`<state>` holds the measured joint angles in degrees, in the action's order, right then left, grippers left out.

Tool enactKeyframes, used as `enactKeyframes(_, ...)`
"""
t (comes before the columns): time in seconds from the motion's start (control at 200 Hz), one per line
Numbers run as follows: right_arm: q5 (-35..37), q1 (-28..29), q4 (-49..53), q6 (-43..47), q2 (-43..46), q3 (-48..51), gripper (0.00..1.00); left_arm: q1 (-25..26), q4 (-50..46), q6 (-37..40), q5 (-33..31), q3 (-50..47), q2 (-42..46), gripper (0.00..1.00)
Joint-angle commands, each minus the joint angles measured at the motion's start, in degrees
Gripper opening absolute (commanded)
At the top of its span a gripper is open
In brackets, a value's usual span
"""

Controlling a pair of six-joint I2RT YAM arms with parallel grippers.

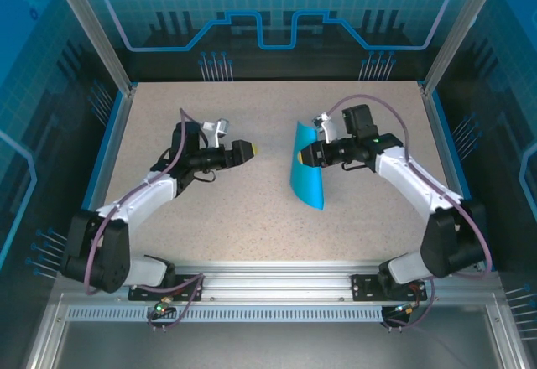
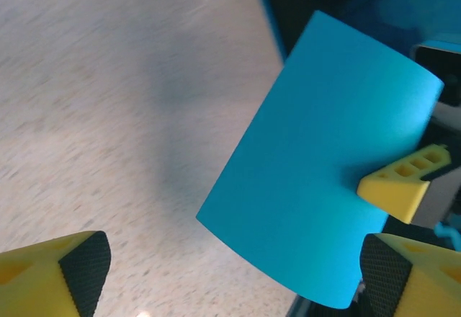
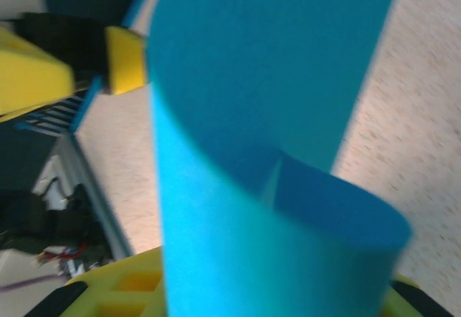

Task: Fold a paper plane with a square sheet of paper (fold left side to right side)
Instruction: Pick up the square sheet of paper from the center of the table, then place a square sheet of paper at the center of the table.

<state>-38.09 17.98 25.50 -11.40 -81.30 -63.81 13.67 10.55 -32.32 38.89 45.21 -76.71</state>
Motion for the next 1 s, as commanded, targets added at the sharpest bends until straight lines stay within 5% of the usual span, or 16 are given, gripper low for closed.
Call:
enactKeyframes(0.0,-13.40,-0.49,3.33,6.86,3.06,-2.07,0.35,-0.01,8.49,3.83,9.59,0.82,1.56,0.94)
enactKeyframes(0.29,-23.75,1.01,5.71,9.19,6.39,-5.33,0.33,2.54,9.81,7.01,19.80,6.48,-0.17,0.96)
enactKeyframes(0.64,-24.78,2.90,7.02,11.38,7.15,-7.20,0.33,7.56,2.45,11.65,24.51,13.59,-4.66,0.92)
enactKeyframes(0.785,-22.03,2.33,7.02,11.21,7.13,-6.86,0.33,7.94,2.14,11.86,25.32,14.28,-4.60,0.72)
enactKeyframes(0.995,-20.54,0.31,5.52,9.75,7.36,-5.55,0.33,8.28,0.29,12.63,24.18,14.38,-4.42,0.18)
